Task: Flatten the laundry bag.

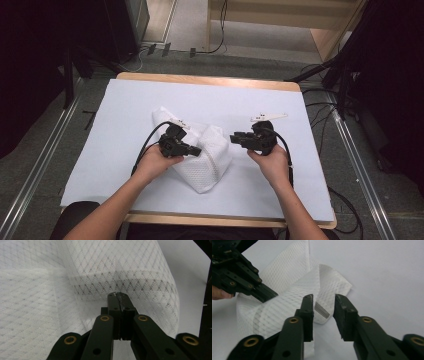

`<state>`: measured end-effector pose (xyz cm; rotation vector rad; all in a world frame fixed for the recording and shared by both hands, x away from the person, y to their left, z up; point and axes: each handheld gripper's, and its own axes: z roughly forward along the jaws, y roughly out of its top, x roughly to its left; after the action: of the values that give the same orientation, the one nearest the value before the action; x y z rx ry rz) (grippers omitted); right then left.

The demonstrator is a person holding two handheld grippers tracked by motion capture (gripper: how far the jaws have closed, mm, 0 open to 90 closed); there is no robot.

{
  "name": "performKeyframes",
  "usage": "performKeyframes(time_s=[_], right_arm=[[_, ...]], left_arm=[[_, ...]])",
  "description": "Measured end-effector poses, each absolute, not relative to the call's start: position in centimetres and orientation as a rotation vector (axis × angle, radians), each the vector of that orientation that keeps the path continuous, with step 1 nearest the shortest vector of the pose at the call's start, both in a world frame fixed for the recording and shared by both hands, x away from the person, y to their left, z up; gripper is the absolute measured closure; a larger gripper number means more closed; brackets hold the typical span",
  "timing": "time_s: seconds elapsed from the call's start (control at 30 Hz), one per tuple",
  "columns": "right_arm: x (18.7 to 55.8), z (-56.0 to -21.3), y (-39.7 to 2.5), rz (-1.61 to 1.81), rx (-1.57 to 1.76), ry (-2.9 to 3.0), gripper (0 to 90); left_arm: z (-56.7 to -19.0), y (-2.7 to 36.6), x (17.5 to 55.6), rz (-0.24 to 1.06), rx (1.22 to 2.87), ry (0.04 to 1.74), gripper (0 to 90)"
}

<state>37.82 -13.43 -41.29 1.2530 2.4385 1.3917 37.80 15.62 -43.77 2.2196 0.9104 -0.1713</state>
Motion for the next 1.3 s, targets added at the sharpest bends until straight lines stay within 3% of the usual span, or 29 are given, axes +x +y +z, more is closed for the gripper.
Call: performKeyframes(time_s=[0.27,0.5,0.57,0.6,0.63,0.7,0.73,0.77,1.3], right_arm=[[38.9,-42.3,-10.9,1.334,1.197,2.499,46.2],[40.2,-44.4,-9.8,1.331,1.233,2.556,43.7],[40.4,-44.9,-9.4,1.323,1.23,2.579,48.3],[40.5,-45.4,-9.1,1.306,1.238,2.617,63.5],[40.5,-45.4,-9.1,1.306,1.238,2.617,63.5],[40.2,-45.4,-8.7,1.262,1.194,2.663,83.9],[40.2,-45.4,-8.7,1.262,1.194,2.663,83.9],[39.8,-45.1,-8.6,1.258,1.167,2.663,90.0],[36.2,-41.3,-10.6,1.367,1.118,2.612,90.0]], left_arm=[[-44.9,14.9,37.8,-0.174,2.23,0.911,89.4],[-45.0,14.8,37.7,-0.166,2.233,0.905,89.3],[-45.1,14.9,37.7,-0.168,2.232,0.906,89.0],[-45.1,14.9,37.7,-0.166,2.231,0.909,88.8],[-45.0,14.9,37.8,-0.166,2.229,0.909,88.8],[-44.7,15.3,37.9,-0.163,2.218,0.912,87.8],[-44.7,15.3,37.9,-0.163,2.218,0.912,87.7],[-44.5,15.5,37.9,-0.161,2.211,0.916,87.5],[-42.6,21.8,40.5,-0.048,2.082,1.087,86.6]])
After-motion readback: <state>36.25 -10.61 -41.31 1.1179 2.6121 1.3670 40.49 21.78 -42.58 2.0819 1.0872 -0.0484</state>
